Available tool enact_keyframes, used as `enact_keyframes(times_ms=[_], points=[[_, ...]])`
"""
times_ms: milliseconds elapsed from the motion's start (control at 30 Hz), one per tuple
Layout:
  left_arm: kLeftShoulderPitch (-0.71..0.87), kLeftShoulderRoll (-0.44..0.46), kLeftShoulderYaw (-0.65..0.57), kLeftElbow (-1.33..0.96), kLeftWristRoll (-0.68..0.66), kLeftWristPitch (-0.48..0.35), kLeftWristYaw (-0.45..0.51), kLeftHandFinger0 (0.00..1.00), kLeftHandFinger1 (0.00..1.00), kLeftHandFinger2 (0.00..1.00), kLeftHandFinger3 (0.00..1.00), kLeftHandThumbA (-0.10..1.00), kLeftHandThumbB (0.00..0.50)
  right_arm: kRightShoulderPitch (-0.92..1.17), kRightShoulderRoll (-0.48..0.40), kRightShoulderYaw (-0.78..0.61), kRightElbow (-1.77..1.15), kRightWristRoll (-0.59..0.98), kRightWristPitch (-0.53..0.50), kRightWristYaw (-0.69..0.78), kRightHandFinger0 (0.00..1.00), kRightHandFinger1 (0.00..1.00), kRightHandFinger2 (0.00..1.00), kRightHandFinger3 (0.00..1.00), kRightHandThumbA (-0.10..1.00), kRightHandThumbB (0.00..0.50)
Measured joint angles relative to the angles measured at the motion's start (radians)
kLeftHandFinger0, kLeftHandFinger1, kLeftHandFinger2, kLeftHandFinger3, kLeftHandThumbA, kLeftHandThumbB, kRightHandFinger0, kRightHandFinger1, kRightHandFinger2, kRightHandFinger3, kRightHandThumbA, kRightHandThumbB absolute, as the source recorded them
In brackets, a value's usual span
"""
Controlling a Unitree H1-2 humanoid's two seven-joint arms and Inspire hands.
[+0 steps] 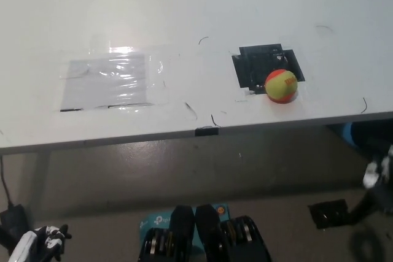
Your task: The robot uses right hand to squeeze a small tennis ball placed on the black area of the table
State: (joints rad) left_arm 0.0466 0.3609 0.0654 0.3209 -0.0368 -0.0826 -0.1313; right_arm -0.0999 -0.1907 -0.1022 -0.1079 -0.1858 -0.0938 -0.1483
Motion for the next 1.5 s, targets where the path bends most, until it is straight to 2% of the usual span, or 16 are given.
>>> enact_keyframes(times_ms=[167,200,233,267,300,333,367,400,433,533,600,700,1067,1200,1367,1500], points=[[0.000,0.000,0.001,0.000,-0.003,0.000,-0.001,0.00,0.02,0.19,0.43,0.63,0.378,-0.172,-0.036,-0.015,-0.100,-0.029,0.039,0.001,0.00,0.02,0.34,0.75,0.24,0.280],[-0.001,0.000,0.001,0.000,-0.004,0.000,-0.001,0.01,0.03,0.20,0.43,0.63,0.366,-0.194,-0.036,-0.015,-0.108,-0.034,0.046,0.001,0.05,0.15,0.56,0.79,0.32,0.320],[-0.001,0.001,0.002,0.000,-0.006,-0.001,-0.002,0.01,0.03,0.20,0.43,0.63,0.365,-0.228,-0.035,-0.008,-0.117,-0.044,0.063,0.005,0.05,0.16,0.57,0.80,0.33,0.322],[-0.001,0.001,0.002,0.000,-0.006,-0.001,-0.002,0.00,0.01,0.19,0.43,0.62,0.354,-0.255,-0.035,0.001,-0.123,-0.052,0.077,0.009,0.26,0.44,0.78,0.90,0.35,0.346],[-0.001,0.001,0.002,0.000,-0.006,-0.001,-0.003,0.00,0.00,0.19,0.43,0.61,0.354,-0.278,-0.035,0.011,-0.128,-0.061,0.093,0.015,0.36,0.58,0.84,0.93,0.35,0.356],[-0.002,0.001,0.002,0.000,-0.006,-0.001,-0.003,0.00,0.00,0.17,0.41,0.63,0.362,-0.298,-0.037,0.025,-0.130,-0.074,0.107,0.023,0.64,0.90,1.00,1.00,0.43,0.391],[-0.002,0.002,0.002,0.000,-0.006,-0.001,-0.004,0.00,0.00,0.17,0.42,0.63,0.363,-0.320,-0.042,0.044,-0.129,-0.088,0.126,0.034,0.81,1.00,1.00,1.00,0.44,0.378],[-0.003,0.002,0.002,0.000,-0.006,-0.001,-0.005,0.00,0.00,0.17,0.42,0.63,0.363,-0.338,-0.049,0.067,-0.127,-0.104,0.145,0.048,0.83,1.00,1.00,1.00,0.44,0.377],[-0.004,0.002,0.002,0.000,-0.006,-0.001,-0.006,0.00,0.00,0.18,0.42,0.62,0.364,-0.351,-0.056,0.084,-0.125,-0.112,0.158,0.057,0.92,1.00,1.00,1.00,0.43,0.370],[-0.006,0.002,0.002,0.000,-0.007,-0.001,-0.009,0.00,0.00,0.16,0.41,0.63,0.372,-0.391,-0.073,0.128,-0.113,-0.138,0.205,0.094,0.93,1.00,1.00,1.00,0.43,0.383],[-0.006,0.003,0.002,0.000,-0.007,-0.001,-0.012,0.00,0.00,0.17,0.41,0.63,0.367,-0.410,-0.076,0.151,-0.083,-0.152,0.229,0.112,1.00,1.00,1.00,1.00,0.44,0.384],[-0.008,0.005,0.001,0.000,-0.005,-0.001,-0.013,0.00,0.01,0.20,0.42,0.65,0.381,-0.443,-0.082,0.191,-0.016,-0.173,0.266,0.141,1.00,1.00,1.00,1.00,0.55,0.404],[-0.014,0.006,0.001,0.000,0.001,-0.001,-0.015,0.00,0.00,0.20,0.41,0.64,0.374,-0.536,-0.089,0.310,0.214,-0.244,0.328,0.194,1.00,1.00,1.00,1.00,0.65,0.487],[-0.015,0.006,0.001,0.000,0.000,-0.001,-0.016,0.00,0.00,0.19,0.40,0.63,0.362,-0.563,-0.087,0.353,0.305,-0.286,0.333,0.193,1.00,1.00,1.00,1.00,0.61,0.458],[-0.019,0.006,0.001,0.000,-0.001,-0.002,-0.017,0.00,0.00,0.19,0.45,0.65,0.394,-0.598,-0.066,0.372,0.460,-0.317,0.329,0.172,1.00,1.00,1.00,1.00,0.61,0.465],[-0.022,0.006,0.000,0.000,-0.001,-0.001,-0.017,0.01,0.01,0.20,0.43,0.62,0.364,-0.610,-0.044,0.374,0.548,-0.323,0.307,0.145,1.00,1.00,1.00,1.00,0.62,0.465]])
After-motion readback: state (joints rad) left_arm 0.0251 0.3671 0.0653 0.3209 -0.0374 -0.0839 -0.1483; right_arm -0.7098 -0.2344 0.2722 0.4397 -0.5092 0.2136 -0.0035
